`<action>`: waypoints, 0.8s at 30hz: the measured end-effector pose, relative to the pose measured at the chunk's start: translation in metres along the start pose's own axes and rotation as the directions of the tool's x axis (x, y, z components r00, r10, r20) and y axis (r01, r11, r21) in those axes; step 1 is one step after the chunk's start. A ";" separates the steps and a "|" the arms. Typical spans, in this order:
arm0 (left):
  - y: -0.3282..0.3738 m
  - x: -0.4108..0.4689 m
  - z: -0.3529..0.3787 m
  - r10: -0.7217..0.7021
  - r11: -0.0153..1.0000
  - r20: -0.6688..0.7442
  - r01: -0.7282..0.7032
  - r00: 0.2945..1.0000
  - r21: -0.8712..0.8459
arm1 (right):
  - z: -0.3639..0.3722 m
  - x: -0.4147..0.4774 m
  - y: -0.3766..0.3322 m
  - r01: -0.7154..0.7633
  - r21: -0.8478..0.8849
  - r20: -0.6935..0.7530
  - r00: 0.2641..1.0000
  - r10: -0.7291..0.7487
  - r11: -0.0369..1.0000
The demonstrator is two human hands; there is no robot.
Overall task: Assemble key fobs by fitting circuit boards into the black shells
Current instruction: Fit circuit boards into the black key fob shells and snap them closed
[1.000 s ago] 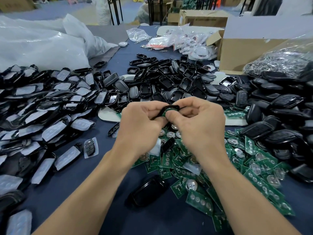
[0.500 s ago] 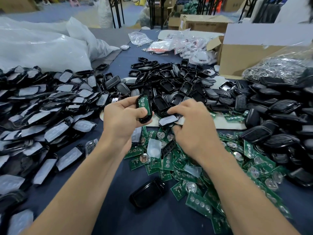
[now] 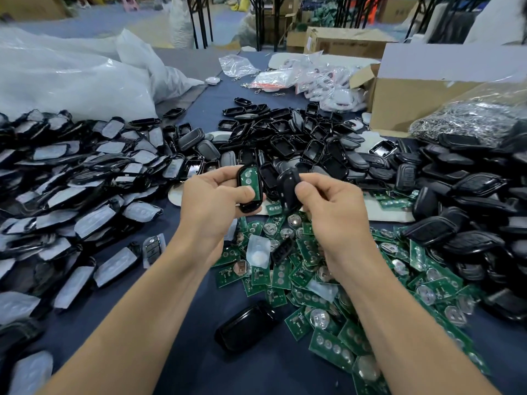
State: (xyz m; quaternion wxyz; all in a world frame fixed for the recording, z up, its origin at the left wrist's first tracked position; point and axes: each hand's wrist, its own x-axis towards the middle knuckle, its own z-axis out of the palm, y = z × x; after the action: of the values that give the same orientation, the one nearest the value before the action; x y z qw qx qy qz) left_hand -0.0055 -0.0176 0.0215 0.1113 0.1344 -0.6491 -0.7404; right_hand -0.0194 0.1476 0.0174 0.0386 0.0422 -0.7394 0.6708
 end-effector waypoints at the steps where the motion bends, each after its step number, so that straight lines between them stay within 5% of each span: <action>1: 0.000 -0.001 0.002 0.006 1.000 0.024 -0.006 1.000 0.007 | 0.001 -0.002 -0.002 -0.093 0.132 0.034 0.995 0.089 0.987; 4: -0.002 -0.005 0.007 0.017 1.000 0.088 -0.017 0.996 0.001 | 0.005 -0.005 -0.001 -0.181 0.224 0.103 0.982 0.161 0.958; 17: -0.003 -0.005 0.005 -0.082 0.996 0.250 0.089 0.965 -0.016 | 0.005 -0.010 0.004 -0.066 0.003 -0.065 0.996 0.066 0.998; 22: -0.002 -0.007 0.008 -0.056 0.998 0.091 0.056 0.994 0.005 | 0.011 -0.018 0.000 0.224 -0.426 -0.024 0.966 -0.259 0.877; 24: -0.002 -0.007 0.009 -0.026 1.000 0.028 0.025 0.999 0.018 | 0.015 -0.021 -0.002 0.238 -0.497 0.027 0.965 -0.260 0.835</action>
State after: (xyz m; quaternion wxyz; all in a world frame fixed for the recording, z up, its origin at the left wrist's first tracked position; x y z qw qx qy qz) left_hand -0.0019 -0.0061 0.0208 0.0914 0.1330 -0.6552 -0.7380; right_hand 0.0019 0.1325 0.0152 0.1503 0.1127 -0.8738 0.4485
